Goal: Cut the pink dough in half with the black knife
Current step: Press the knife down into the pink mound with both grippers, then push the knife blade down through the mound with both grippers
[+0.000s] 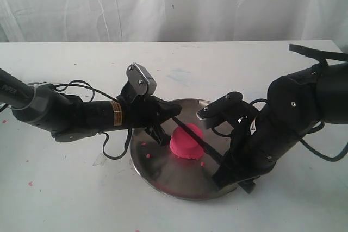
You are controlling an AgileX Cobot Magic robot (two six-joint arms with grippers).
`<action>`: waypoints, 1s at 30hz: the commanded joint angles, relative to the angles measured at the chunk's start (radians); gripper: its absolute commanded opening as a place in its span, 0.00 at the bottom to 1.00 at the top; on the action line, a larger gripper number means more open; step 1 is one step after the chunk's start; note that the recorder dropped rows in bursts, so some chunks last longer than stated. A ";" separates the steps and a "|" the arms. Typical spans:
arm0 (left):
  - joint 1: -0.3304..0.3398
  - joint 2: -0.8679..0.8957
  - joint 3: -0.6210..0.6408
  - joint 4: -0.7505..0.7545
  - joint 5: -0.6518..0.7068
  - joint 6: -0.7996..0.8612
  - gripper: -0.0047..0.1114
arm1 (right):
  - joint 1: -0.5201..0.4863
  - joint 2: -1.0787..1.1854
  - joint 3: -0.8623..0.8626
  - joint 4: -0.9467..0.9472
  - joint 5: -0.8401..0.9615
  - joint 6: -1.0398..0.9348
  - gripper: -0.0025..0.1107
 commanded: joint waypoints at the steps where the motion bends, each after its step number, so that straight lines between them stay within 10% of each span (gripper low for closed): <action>1: -0.005 0.014 0.010 0.030 0.104 -0.003 0.04 | 0.001 0.002 -0.004 0.002 -0.022 -0.007 0.02; 30: -0.005 0.014 0.010 0.030 0.104 -0.003 0.04 | 0.001 0.024 -0.004 0.004 -0.037 -0.019 0.02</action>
